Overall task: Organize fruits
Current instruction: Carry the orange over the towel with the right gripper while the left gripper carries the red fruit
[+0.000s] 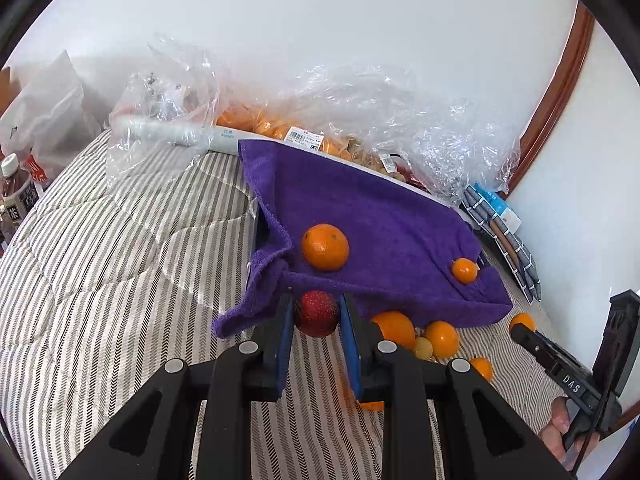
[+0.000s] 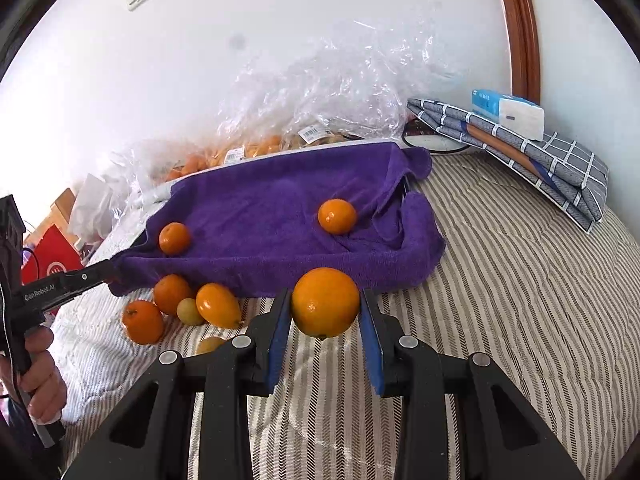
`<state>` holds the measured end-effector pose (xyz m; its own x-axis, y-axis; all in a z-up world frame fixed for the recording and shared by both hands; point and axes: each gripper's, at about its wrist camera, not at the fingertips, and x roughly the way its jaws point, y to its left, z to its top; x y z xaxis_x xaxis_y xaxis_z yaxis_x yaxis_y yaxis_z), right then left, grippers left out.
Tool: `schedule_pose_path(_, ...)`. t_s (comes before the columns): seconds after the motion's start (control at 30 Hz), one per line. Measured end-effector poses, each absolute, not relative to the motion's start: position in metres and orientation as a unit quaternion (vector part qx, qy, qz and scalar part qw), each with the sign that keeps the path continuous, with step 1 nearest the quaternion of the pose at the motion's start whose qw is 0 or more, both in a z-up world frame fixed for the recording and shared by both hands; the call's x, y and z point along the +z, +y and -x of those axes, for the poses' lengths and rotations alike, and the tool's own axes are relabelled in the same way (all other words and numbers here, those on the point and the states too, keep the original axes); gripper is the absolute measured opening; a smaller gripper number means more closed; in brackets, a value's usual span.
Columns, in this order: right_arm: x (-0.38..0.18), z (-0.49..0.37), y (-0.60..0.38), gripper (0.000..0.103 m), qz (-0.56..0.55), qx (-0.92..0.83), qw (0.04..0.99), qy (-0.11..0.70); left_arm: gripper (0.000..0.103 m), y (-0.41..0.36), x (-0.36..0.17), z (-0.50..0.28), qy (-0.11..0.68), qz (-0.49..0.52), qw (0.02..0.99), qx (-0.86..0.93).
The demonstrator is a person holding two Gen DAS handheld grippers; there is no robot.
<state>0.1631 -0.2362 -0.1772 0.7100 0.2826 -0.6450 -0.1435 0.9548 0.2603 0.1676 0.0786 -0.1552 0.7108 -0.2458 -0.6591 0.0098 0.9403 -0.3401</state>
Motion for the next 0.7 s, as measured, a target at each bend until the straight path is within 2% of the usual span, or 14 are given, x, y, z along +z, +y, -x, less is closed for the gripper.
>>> schedule_pose_path(0.37,-0.134,-0.205,-0.239,0.034,-0.082,0.111,0.933,0.333,0.022,0.061,-0.124,-0.203,0.349,0.122,0.927,-0.063)
schedule_pose_path(0.7,-0.167,-0.245,-0.24,0.034,-0.091,0.12,0.913,0.378,0.022,0.063,-0.152,-0.229,0.371,0.14,0.916,-0.065)
